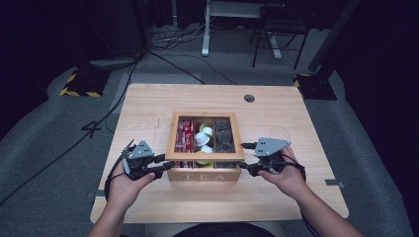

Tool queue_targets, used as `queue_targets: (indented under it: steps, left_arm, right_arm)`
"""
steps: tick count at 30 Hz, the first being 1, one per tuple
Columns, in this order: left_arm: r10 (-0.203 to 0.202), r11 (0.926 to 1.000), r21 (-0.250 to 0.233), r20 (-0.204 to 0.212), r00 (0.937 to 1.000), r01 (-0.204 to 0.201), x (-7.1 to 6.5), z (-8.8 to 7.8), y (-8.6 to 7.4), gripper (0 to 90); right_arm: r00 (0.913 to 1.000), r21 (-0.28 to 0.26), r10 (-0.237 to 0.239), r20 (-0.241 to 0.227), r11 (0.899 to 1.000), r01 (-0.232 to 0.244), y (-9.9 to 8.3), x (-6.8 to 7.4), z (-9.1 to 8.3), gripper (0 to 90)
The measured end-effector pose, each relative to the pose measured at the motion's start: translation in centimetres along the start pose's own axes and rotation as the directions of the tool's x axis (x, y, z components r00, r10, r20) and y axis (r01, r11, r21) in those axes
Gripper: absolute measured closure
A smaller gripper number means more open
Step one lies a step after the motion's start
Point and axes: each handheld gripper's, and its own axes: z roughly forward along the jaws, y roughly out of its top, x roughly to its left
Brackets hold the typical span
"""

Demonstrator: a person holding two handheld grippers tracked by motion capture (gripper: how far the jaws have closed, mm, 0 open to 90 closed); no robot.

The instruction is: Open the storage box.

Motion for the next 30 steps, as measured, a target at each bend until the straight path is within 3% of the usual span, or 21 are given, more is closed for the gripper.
queue_targets:
  steps: [5, 8, 13, 16, 20, 30]
  left_arm:
    - [-0.005, 0.9997, -0.023, 0.003, 1.0, 0.005, -0.1, 0.0, 0.0, 56.3]
    - [-0.011, 0.9998, -0.018, -0.019, 0.9998, 0.011, -0.1, 0.1, 0.0, 50.1]
    - [-0.02, 0.9997, -0.012, -0.035, 0.9992, 0.02, 0.0, 0.1, -0.4, 47.2]
    - [-0.033, 0.9994, -0.013, -0.048, 0.9983, 0.033, 0.0, -0.2, -0.7, 46.4]
    - [-0.026, 0.9996, 0.006, -0.099, 0.9947, 0.026, 0.2, -0.5, -1.1, 41.8]
    - [-0.062, 0.9979, 0.011, -0.126, 0.9901, 0.064, 0.9, -0.7, -2.2, 38.8]
  right_arm:
    - [1.0, -0.006, -0.006, -0.002, 1.0, 0.006, 0.4, -0.2, -0.2, 38.6]
    - [0.9999, -0.01, -0.001, -0.01, 1.0, 0.001, 0.6, -0.4, -0.4, 38.6]
    - [0.9996, -0.027, 0.015, -0.023, 1.0, -0.015, 0.9, -0.9, -0.7, 39.0]
    - [0.9995, -0.042, 0.018, -0.027, 0.999, -0.019, 1.4, -1.3, -1.0, 40.0]
    - [0.9993, -0.06, 0.021, -0.032, 0.998, -0.023, 2.0, -2.0, -1.4, 41.4]
    - [0.999, -0.104, 0.019, -0.042, 0.994, -0.023, 4.2, -4.2, -2.3, 48.2]
